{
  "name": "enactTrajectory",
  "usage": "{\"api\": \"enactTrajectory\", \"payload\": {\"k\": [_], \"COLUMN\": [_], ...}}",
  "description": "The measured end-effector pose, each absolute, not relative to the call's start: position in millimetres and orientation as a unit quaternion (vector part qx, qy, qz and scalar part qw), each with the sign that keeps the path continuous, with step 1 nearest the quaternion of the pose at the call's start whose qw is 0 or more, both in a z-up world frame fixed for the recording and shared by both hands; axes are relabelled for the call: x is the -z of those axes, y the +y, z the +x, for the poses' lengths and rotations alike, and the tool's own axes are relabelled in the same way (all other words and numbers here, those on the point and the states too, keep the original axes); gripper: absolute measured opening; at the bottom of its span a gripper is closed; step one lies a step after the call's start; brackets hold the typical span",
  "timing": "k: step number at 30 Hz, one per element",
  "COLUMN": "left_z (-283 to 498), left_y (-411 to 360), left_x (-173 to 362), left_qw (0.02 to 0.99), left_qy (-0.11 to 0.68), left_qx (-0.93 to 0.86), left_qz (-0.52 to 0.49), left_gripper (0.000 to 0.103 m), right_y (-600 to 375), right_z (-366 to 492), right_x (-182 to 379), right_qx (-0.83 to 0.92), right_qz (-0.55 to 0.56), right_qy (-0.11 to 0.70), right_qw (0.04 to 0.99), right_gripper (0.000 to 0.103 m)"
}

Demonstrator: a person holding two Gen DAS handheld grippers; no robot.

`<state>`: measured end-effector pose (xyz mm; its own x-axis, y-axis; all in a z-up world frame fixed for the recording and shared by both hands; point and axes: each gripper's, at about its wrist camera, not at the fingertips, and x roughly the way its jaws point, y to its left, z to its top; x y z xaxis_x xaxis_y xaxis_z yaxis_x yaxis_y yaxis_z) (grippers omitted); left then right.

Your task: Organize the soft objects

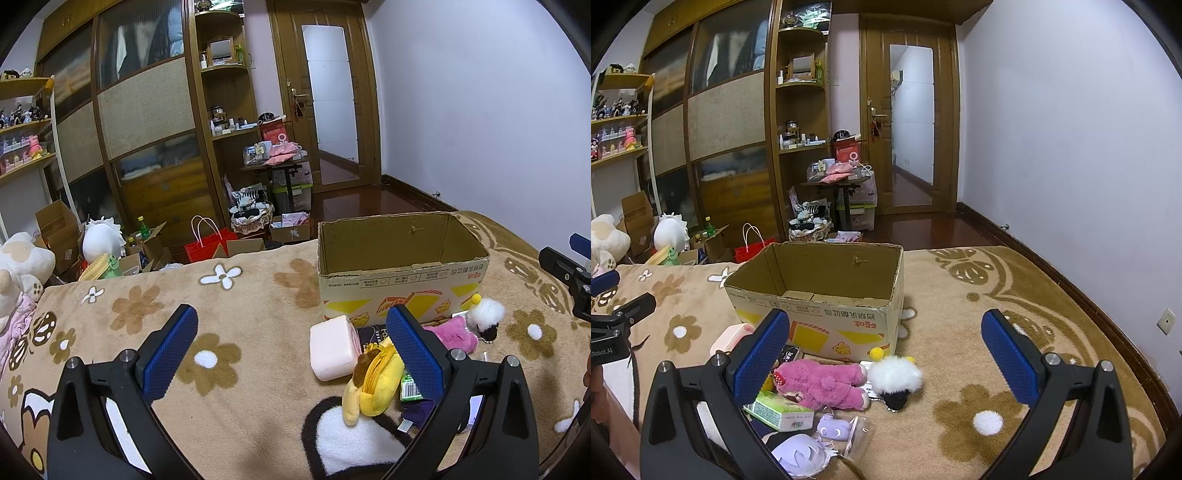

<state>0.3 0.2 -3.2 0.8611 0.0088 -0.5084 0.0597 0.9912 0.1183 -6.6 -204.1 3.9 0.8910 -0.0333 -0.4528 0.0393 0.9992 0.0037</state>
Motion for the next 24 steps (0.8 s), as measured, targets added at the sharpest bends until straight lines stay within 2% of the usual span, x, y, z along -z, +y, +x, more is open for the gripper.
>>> {"api": "enactTrajectory", "payload": {"k": [24], "left_z": [-1.1], "left_y": [3.5], "left_x": [0.4], "left_qw": [0.962], "left_qy": [0.263], "left_qx": [0.013], "left_qz": [0.065], "left_gripper": [0.101], "right_y": [-203.6], "right_z": [-6.2], "right_x": [4.7], "right_qx": [0.018], "right_qz": [0.010], "right_qy": [0.235], "right_qw": [0.972], "right_gripper": [0.103]}}
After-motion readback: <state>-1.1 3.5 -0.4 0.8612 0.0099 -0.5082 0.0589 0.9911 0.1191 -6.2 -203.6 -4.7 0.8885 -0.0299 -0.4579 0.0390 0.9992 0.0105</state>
